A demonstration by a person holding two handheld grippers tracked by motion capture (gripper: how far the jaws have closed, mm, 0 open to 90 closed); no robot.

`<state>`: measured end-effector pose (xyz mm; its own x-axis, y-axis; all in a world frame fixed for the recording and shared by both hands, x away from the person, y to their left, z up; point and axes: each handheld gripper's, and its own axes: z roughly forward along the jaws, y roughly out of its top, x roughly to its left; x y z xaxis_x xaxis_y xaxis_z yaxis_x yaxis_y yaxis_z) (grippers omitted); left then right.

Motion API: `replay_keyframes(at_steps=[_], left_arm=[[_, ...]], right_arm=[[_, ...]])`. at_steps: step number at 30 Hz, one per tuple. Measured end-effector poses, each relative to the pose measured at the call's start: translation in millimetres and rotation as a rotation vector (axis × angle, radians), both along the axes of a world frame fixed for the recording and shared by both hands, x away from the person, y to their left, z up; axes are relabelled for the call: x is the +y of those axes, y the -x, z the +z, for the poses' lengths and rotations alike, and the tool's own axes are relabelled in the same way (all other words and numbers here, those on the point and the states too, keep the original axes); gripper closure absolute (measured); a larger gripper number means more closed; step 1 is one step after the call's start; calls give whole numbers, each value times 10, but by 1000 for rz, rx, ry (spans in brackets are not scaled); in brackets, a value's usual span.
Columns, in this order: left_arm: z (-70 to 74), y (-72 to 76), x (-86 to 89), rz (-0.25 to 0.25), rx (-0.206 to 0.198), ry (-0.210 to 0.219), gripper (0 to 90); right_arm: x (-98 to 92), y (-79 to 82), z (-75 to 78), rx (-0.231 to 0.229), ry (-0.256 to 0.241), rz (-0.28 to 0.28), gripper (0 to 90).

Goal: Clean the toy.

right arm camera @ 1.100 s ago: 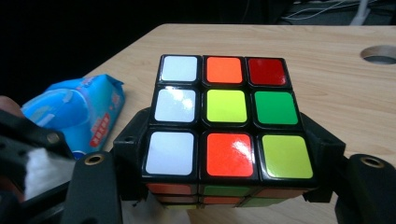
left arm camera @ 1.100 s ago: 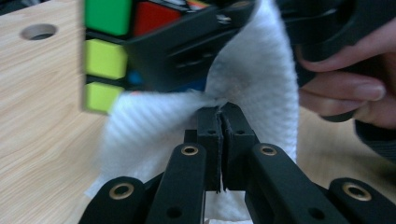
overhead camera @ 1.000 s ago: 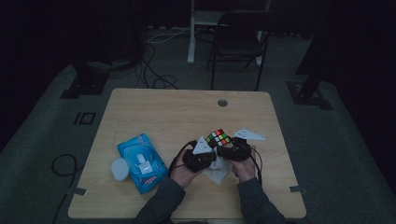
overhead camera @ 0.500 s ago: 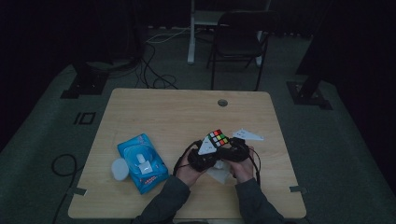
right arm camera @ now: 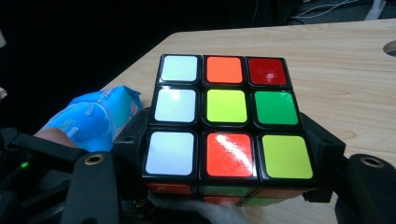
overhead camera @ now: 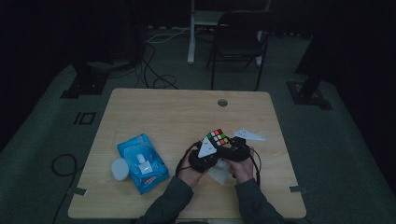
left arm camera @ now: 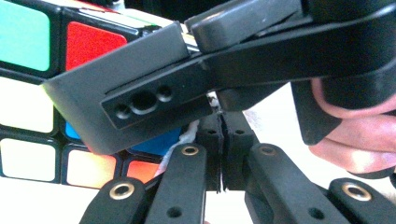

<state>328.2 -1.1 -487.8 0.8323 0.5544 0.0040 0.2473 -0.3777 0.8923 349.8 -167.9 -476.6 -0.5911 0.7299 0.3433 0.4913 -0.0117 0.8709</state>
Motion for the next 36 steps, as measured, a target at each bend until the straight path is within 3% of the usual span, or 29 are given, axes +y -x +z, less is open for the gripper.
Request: replay_keyframes(at_steps=[9,21,28,36], left_arm=[[37,49,26,7,-38,12,886],[-63,22,31,28,-26,-36,887],[-60,14,18,36,-25,-29,887],[-24,43,-19,40,-58,-24,887]], right_arm=[[-29,-5,6,6,-19,-19,338],[-51,9,39,2,-32,-41,338],[-64,12,45,2,-49,-48,338],[-47,-1,19,20,-57,-32,338]])
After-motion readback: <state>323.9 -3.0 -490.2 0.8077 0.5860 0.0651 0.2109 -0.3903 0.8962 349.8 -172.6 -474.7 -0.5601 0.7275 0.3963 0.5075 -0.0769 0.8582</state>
